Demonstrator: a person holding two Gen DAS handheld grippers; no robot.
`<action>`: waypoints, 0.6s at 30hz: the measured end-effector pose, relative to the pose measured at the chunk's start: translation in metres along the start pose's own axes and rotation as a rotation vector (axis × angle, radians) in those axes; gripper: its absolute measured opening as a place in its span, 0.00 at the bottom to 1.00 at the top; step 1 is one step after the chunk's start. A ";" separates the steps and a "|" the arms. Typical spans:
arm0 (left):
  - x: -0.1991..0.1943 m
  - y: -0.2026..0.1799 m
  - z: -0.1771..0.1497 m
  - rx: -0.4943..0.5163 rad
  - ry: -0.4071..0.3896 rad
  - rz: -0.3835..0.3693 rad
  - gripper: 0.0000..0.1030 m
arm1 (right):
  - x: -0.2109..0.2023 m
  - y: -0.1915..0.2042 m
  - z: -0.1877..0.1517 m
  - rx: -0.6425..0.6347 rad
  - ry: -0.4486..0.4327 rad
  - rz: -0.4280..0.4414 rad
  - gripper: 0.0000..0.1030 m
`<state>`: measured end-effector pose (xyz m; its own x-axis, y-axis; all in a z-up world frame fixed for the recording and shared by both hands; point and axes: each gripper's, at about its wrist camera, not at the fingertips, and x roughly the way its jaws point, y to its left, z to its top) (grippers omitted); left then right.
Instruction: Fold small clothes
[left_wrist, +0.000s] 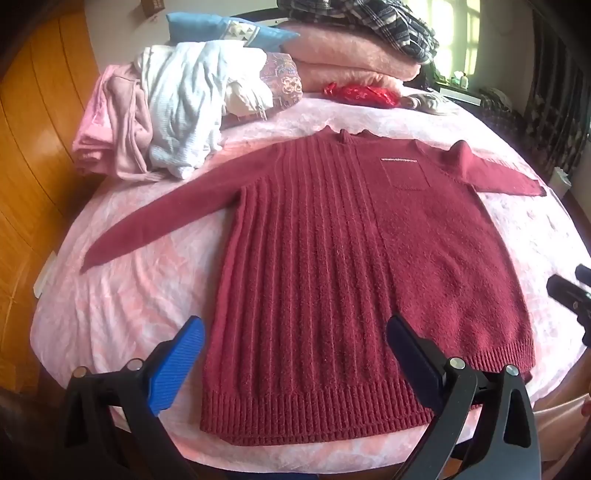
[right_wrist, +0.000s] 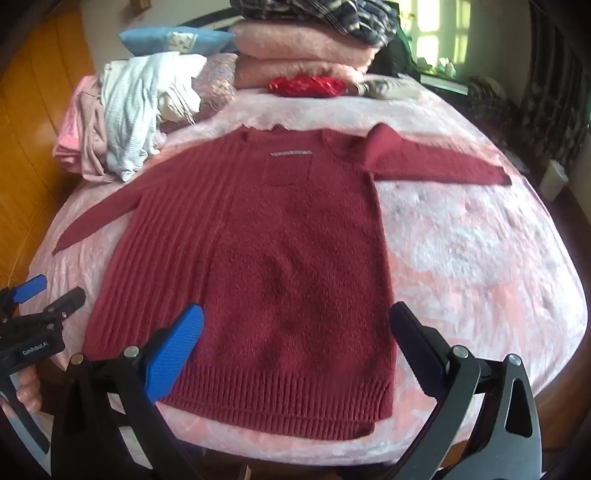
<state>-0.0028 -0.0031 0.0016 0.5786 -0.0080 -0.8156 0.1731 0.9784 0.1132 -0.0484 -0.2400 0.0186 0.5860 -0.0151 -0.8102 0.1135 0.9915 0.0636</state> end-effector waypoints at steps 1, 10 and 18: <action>0.001 -0.001 -0.001 0.003 -0.002 0.001 0.96 | 0.002 -0.001 0.001 0.002 0.011 0.000 0.97; 0.000 0.005 -0.001 -0.028 -0.014 0.019 0.96 | 0.018 -0.023 0.013 0.050 0.067 -0.005 0.97; -0.001 0.007 -0.002 -0.035 -0.018 0.020 0.96 | 0.024 -0.028 0.013 0.064 0.104 -0.034 0.97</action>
<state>-0.0038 0.0039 0.0018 0.5958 0.0084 -0.8031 0.1334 0.9850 0.1093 -0.0269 -0.2698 0.0049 0.4949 -0.0322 -0.8683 0.1846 0.9804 0.0689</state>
